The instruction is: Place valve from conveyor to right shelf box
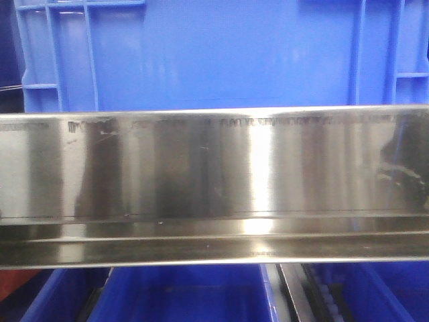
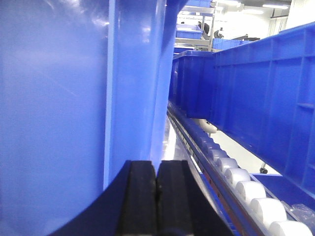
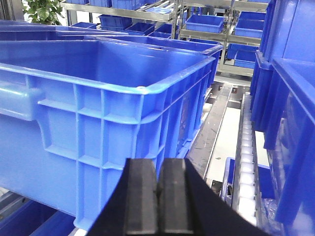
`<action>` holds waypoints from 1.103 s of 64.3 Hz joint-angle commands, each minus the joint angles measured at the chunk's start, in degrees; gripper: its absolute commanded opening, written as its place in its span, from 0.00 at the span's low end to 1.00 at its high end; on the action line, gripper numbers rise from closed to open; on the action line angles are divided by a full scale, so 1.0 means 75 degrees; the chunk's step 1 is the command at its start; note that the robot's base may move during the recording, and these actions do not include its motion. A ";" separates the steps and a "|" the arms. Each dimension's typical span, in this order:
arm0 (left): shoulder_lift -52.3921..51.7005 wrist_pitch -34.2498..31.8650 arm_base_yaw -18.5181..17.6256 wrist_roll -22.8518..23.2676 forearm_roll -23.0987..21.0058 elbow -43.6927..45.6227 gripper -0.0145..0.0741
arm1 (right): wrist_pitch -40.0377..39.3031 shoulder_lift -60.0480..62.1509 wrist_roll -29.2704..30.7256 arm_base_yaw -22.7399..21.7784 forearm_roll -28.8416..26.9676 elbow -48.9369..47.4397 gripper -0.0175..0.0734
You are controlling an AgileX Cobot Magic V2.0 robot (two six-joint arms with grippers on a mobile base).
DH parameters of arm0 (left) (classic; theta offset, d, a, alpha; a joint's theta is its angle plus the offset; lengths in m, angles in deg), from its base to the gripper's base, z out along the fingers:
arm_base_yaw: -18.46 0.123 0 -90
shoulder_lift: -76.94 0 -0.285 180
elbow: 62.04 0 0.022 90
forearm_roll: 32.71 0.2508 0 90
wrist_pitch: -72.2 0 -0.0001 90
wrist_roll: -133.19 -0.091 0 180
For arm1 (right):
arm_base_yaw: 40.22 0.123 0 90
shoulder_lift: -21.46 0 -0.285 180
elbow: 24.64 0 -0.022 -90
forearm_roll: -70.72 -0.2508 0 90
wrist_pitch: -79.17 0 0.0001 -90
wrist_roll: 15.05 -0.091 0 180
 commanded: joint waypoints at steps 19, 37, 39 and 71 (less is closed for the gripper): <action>-0.0047 -0.0157 0.0047 0.0056 -0.0050 0.0007 0.04 | -0.0159 0.0105 0.0026 -0.0034 0.0038 0.0055 0.01; -0.0047 -0.0157 0.0047 0.0056 -0.0050 0.0007 0.04 | -0.0656 0.0682 0.0012 -0.0842 -0.0081 0.0934 0.01; -0.0047 -0.0157 0.0047 0.0056 -0.0050 0.0007 0.04 | -0.0726 0.0773 -0.0013 -0.1036 -0.0122 0.1056 0.01; -0.0047 -0.0157 0.0047 0.0056 -0.0050 0.0007 0.04 | -0.1639 0.2436 -0.1116 -0.2526 -0.0122 0.3425 0.01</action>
